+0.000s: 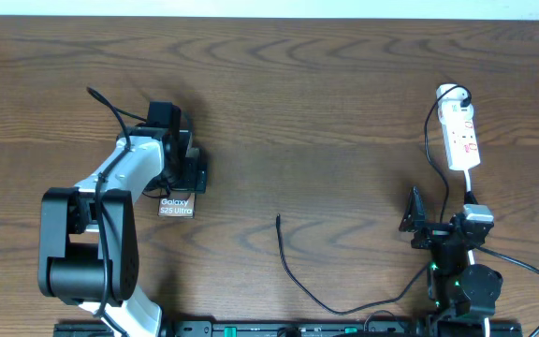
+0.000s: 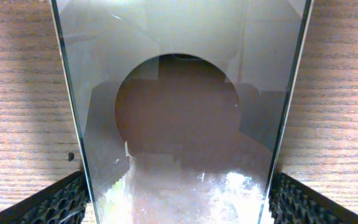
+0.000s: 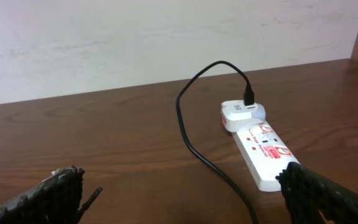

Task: Plug charger to phone and switch on socket
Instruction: 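Close the left gripper on the phone's long edges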

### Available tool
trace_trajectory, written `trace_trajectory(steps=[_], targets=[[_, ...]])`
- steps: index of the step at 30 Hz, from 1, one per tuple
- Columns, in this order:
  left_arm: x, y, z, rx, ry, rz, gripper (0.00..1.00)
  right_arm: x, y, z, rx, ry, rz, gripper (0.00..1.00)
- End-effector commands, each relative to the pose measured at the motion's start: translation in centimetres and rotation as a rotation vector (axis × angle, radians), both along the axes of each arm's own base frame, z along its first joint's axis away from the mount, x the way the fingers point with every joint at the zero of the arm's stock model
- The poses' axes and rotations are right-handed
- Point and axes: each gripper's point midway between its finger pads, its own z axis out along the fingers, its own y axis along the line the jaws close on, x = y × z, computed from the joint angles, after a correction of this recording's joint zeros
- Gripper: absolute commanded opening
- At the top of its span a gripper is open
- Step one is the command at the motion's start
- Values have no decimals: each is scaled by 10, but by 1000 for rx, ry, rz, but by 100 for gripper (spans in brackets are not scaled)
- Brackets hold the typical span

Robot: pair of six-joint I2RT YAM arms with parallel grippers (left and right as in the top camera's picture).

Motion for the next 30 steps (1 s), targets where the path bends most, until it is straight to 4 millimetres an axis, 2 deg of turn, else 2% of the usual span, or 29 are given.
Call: trace_trajectory(steps=[1, 3, 13, 21, 28, 30], targets=[[-11, 2, -8, 11, 36, 12, 91, 0, -1, 0, -10, 0, -4, 99], [-11, 2, -8, 11, 36, 12, 87, 0, -1, 0, -10, 0, -4, 99], [-12, 2, -8, 11, 36, 12, 86, 0, -1, 0, -10, 1, -5, 99], [-12, 2, -8, 11, 36, 12, 80, 0, -1, 0, -10, 0, -5, 99], [-12, 2, -8, 11, 36, 12, 71, 0, -1, 0, -10, 1, -4, 99], [-12, 2, -8, 11, 36, 12, 66, 0, -1, 0, -10, 1, -5, 99]])
